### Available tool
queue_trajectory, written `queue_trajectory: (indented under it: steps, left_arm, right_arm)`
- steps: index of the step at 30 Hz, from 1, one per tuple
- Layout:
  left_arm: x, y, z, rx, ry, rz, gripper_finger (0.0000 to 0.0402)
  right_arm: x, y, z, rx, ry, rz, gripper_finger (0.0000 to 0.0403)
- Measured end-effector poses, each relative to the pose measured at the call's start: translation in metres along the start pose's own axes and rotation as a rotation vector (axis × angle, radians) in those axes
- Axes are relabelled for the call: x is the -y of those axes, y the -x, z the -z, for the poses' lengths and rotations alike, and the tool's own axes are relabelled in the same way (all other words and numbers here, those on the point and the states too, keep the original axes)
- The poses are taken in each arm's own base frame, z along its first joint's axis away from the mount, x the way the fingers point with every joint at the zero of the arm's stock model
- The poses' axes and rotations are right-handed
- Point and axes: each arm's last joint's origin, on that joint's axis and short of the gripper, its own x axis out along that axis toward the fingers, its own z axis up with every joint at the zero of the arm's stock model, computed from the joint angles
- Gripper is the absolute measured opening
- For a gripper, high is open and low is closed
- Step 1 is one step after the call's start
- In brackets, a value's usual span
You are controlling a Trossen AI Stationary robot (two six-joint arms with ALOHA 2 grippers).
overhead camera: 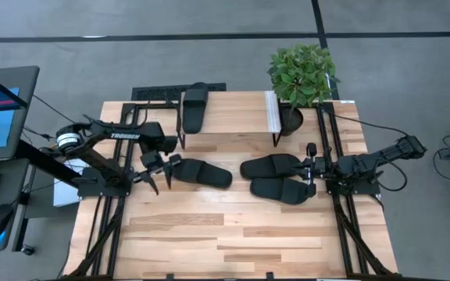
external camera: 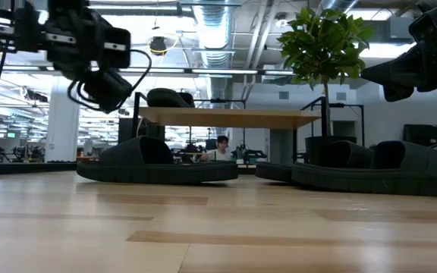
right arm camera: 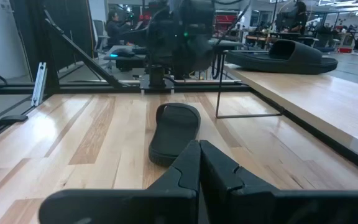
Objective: Pick and place slides into the shelf
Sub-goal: Put the bottom black slide on the shelf
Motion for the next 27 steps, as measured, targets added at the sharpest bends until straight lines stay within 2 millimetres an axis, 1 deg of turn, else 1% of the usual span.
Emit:
queue_trajectory:
  steps: [3, 7, 27]
  left_arm:
    - [0.009, -0.008, 0.007, 0.001, 0.031, 0.043, 0.0183]
    - [0.016, -0.015, 0.012, 0.003, 0.054, 0.086, 0.0183]
    - [0.023, -0.034, 0.013, -0.008, 0.194, 0.203, 0.0183]
  right_arm:
    - [0.000, 0.000, 0.000, 0.000, 0.000, 0.000, 0.0000]
    - [0.000, 0.000, 0.000, 0.000, 0.000, 0.000, 0.0000]
    - [0.000, 0.000, 0.000, 0.000, 0.000, 0.000, 0.0000]
